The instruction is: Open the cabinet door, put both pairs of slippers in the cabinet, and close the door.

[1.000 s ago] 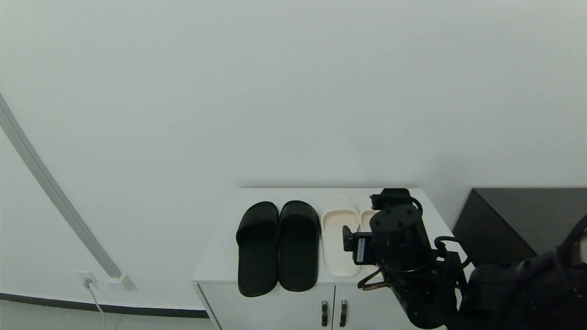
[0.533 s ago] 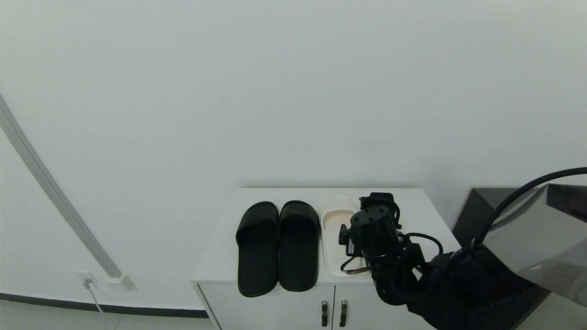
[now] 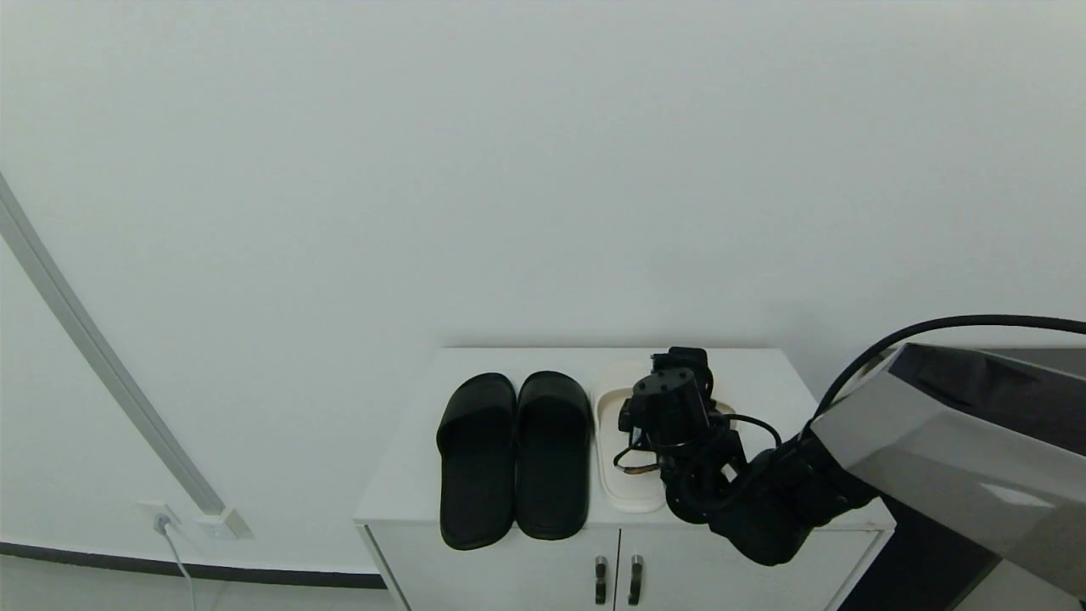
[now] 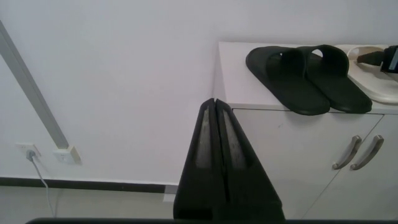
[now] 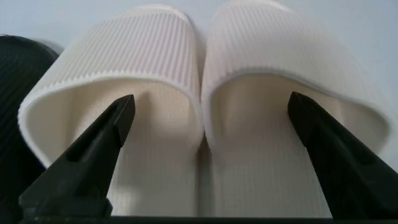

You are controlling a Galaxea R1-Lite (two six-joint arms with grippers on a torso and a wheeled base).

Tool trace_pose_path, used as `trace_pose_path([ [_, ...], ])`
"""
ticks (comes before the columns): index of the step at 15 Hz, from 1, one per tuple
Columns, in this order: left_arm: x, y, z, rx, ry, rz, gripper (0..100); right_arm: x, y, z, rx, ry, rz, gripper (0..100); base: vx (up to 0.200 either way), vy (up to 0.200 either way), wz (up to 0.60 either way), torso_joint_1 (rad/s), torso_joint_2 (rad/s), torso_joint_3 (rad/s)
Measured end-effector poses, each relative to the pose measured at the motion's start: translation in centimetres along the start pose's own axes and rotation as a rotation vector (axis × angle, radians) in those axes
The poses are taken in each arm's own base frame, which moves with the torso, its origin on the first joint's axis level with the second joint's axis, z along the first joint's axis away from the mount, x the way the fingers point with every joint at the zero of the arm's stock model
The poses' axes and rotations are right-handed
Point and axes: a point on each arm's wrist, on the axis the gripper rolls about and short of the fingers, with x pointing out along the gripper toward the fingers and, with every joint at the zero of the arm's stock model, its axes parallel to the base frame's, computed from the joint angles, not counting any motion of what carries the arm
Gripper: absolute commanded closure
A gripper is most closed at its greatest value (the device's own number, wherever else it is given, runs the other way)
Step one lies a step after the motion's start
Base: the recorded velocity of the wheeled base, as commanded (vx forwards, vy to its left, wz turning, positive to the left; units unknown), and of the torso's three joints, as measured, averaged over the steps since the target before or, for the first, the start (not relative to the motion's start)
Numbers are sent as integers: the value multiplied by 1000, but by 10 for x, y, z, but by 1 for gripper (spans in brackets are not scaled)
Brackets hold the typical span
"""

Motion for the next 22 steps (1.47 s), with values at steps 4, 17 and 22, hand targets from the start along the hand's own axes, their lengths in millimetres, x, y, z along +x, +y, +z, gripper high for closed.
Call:
trace_pose_path([
  [4, 0, 0, 0, 0, 0, -1, 100, 12, 0, -3, -12, -45, 0, 100, 0, 0, 0, 0, 0, 0],
  [17, 0, 0, 0, 9, 0, -6, 100, -44, -31, 20, -139, -76, 191, 100, 0, 0, 0, 0, 0, 0],
  [22, 0, 0, 0, 8, 0, -4, 100, -115, -68, 38, -187, -40, 568, 100, 0, 0, 0, 0, 0, 0],
])
